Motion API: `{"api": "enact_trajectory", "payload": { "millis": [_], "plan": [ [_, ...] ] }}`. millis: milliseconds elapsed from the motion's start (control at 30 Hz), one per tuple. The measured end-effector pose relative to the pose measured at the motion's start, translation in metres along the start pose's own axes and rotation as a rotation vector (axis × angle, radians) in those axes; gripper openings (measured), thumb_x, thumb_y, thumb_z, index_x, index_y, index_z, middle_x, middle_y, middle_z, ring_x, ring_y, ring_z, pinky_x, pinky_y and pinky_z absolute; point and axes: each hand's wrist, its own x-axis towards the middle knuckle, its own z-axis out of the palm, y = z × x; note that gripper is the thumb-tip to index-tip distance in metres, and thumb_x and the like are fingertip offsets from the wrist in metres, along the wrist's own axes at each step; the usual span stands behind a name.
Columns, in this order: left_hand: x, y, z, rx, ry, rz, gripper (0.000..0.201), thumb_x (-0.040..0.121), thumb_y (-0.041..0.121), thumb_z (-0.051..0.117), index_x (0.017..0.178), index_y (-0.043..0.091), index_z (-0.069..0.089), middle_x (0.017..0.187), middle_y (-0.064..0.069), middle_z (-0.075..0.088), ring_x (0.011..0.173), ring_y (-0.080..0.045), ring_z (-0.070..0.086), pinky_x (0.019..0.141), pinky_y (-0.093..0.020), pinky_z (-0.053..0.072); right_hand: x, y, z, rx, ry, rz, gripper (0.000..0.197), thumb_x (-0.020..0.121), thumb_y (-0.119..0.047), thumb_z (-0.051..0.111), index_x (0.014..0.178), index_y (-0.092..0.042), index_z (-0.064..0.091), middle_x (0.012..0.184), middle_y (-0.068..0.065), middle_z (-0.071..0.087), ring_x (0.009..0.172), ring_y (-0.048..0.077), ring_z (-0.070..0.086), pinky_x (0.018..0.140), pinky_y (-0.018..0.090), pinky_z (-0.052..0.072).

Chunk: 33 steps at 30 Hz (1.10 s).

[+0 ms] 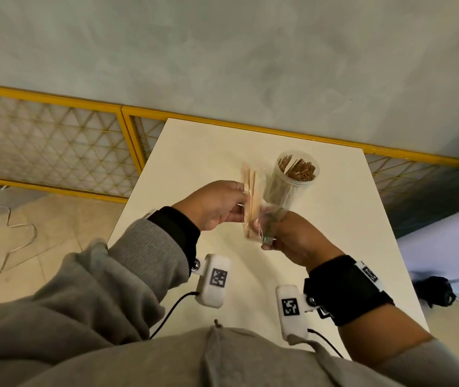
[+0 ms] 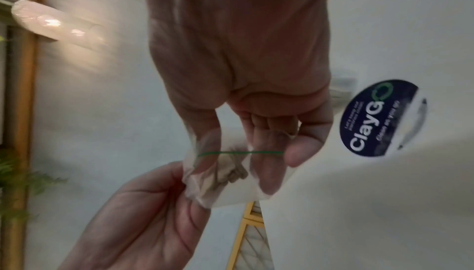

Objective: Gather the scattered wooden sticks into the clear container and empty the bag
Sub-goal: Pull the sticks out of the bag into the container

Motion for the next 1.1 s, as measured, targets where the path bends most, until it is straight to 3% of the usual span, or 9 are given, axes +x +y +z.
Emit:
{"api": "enact_trajectory", "payload": {
  "millis": [100,167,300,400,533,700,800,867,1100],
  "plan": [
    [0.0,-0.005,0.007,0.172,0.165,0.06,0.015,0.089,0.003,0.056,0.1,0.011,0.062,0.084,-0.007,0.066,0.067,-0.018,0.062,0.065,-0.024,0.056,0.001,0.006,0.007,0.085,-0.048,0.05,0.034,0.065,-0.004,0.057,0.098,-0.014,0.064,0.081,-0.005,0.069,0.077,0.012,0.064,0.062,0.029,0.046],
    [0.0,-0.008,0.012,0.304,0.264,0.109,0.013,0.083,0.004,0.061,0.089,0.015,0.063,0.074,-0.005,0.063,0.059,-0.018,0.058,0.057,-0.025,0.051,0.002,0.009,0.014,0.114,-0.043,0.056,0.03,0.064,-0.004,0.055,0.088,-0.018,0.066,0.084,-0.001,0.068,0.085,0.02,0.063,0.063,0.03,0.047],
    [-0.003,-0.011,0.018,0.479,0.353,0.157,0.012,0.081,0.009,0.058,0.084,0.019,0.064,0.07,0.004,0.062,0.059,-0.016,0.059,0.062,-0.027,0.05,0.003,0.009,0.025,0.052,0.03,0.073,0.023,0.061,-0.01,0.063,0.083,-0.011,0.067,0.087,0.01,0.065,0.088,0.027,0.058,0.057,0.027,0.047],
    [-0.005,-0.01,0.015,0.396,0.344,0.16,0.021,0.088,0.009,0.056,0.102,0.02,0.066,0.067,0.001,0.061,0.06,-0.018,0.058,0.064,-0.028,0.053,0.002,0.007,0.022,0.021,0.05,0.071,0.029,0.062,-0.013,0.063,0.092,-0.01,0.064,0.091,0.013,0.065,0.086,0.028,0.061,0.057,0.028,0.048],
    [-0.009,-0.011,0.017,0.237,0.246,0.092,0.041,0.086,-0.002,0.056,0.123,0.017,0.058,0.071,-0.001,0.058,0.061,-0.019,0.057,0.062,-0.03,0.054,0.001,0.008,0.018,0.115,-0.01,0.066,0.031,0.073,-0.006,0.061,0.103,-0.012,0.061,0.088,0.005,0.069,0.082,0.023,0.066,0.064,0.031,0.05],
    [-0.009,-0.012,0.016,0.208,0.26,0.055,0.041,0.09,-0.001,0.052,0.127,0.015,0.055,0.072,-0.002,0.057,0.074,-0.019,0.059,0.071,-0.033,0.057,0.0,0.009,0.017,0.003,-0.02,0.071,0.029,0.06,-0.002,0.062,0.086,-0.014,0.064,0.076,0.003,0.066,0.07,0.02,0.063,0.056,0.026,0.045],
    [-0.009,-0.014,0.013,0.154,0.252,0.01,0.041,0.093,0.002,0.049,0.13,0.017,0.053,0.074,-0.002,0.057,0.073,-0.018,0.058,0.063,-0.028,0.059,0.001,0.009,0.009,-0.025,-0.028,0.097,0.029,0.076,0.008,0.055,0.092,-0.015,0.062,0.077,0.004,0.065,0.067,0.018,0.062,0.058,0.027,0.047],
    [-0.009,-0.016,0.013,0.139,0.208,-0.029,0.042,0.093,0.003,0.049,0.131,0.019,0.052,0.076,-0.002,0.059,0.072,-0.017,0.057,0.062,-0.028,0.058,0.003,0.01,0.007,-0.024,-0.073,0.125,0.029,0.085,0.005,0.051,0.103,-0.015,0.062,0.079,0.004,0.066,0.067,0.017,0.064,0.059,0.028,0.048],
    [0.001,-0.017,0.002,0.069,0.316,0.008,0.048,0.093,0.002,0.044,0.137,0.021,0.046,0.093,-0.007,0.058,0.073,-0.015,0.057,0.055,-0.023,0.056,0.007,0.003,-0.002,-0.188,-0.026,0.148,0.022,0.089,-0.002,0.043,0.096,-0.018,0.056,0.076,0.001,0.052,0.051,0.01,0.049,0.05,0.024,0.045]
  ]
}}
